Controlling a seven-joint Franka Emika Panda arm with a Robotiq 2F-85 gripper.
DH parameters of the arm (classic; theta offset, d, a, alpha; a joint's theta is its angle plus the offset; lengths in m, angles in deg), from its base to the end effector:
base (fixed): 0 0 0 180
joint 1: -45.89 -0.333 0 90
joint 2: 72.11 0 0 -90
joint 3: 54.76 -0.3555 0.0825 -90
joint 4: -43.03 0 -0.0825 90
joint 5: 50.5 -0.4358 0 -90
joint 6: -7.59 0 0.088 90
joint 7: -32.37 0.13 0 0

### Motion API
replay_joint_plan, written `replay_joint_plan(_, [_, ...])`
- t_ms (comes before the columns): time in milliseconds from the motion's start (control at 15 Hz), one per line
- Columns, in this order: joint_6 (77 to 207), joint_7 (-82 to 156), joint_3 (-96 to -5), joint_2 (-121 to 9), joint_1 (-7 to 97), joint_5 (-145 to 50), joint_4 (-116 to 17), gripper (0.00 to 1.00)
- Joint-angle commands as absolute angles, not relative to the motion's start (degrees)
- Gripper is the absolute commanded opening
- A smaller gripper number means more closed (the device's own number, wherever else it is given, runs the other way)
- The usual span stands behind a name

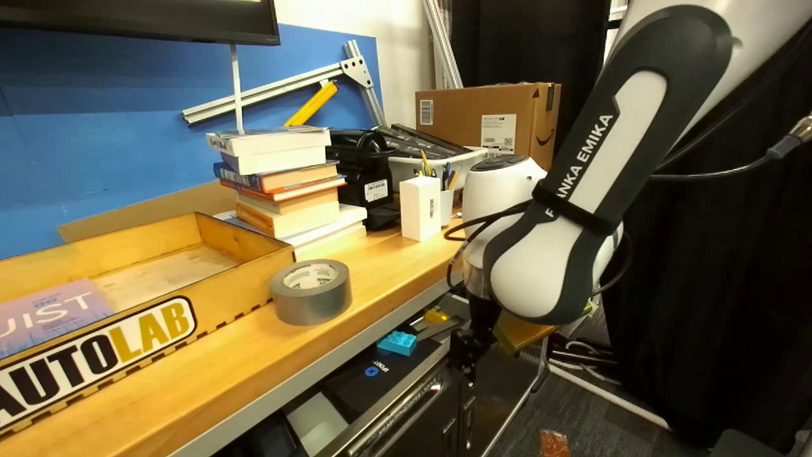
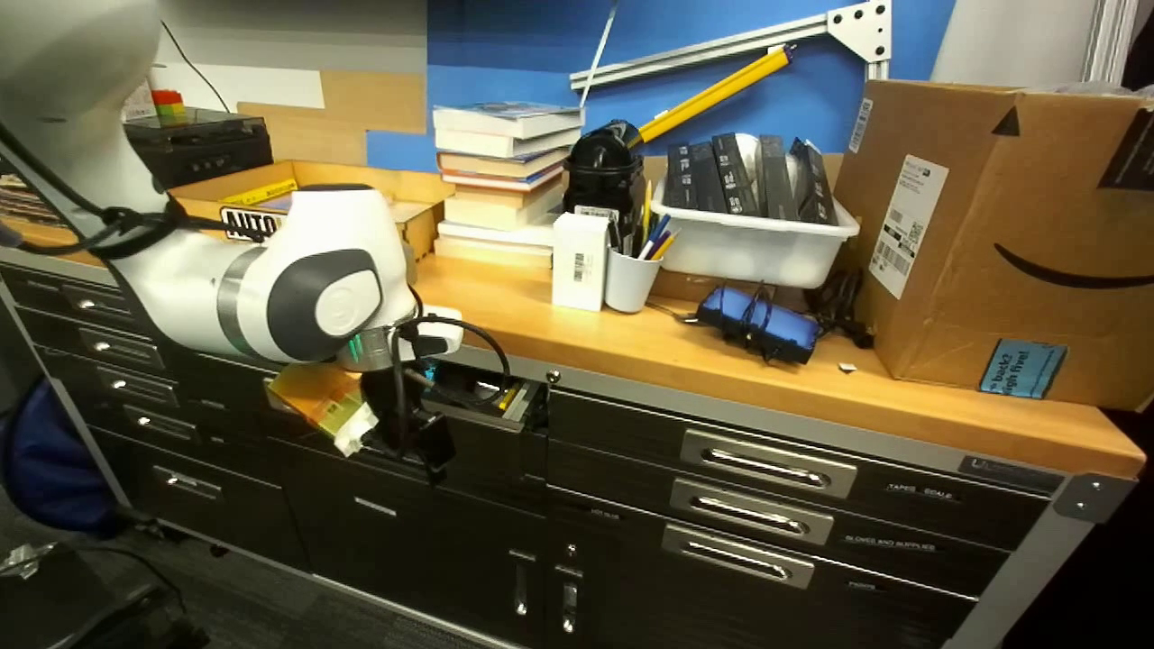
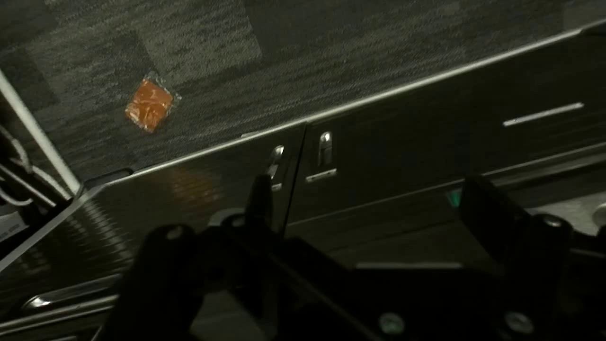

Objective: Put the blue object inside the drawer then close the drawer.

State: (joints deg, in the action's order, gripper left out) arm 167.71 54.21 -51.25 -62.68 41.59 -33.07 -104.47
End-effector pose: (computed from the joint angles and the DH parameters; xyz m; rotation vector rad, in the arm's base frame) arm 0.4796 0.0170 0.1760 3.0288 -0.1254 0.1164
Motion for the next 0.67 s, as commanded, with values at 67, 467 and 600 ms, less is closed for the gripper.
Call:
replay_joint_plan(67, [173.8, 74.4, -37.4, -59.6, 29.8, -16.5, -99.6, 1.00])
replay_joint_plan(467, [172.3, 97.9, -27.4, -53.4, 17.6, -0.6, -92.5, 1.00])
replay_joint_plan(600, [171.4, 100.1, -28.4, -52.4, 16.5, -0.5, -91.7, 1.00])
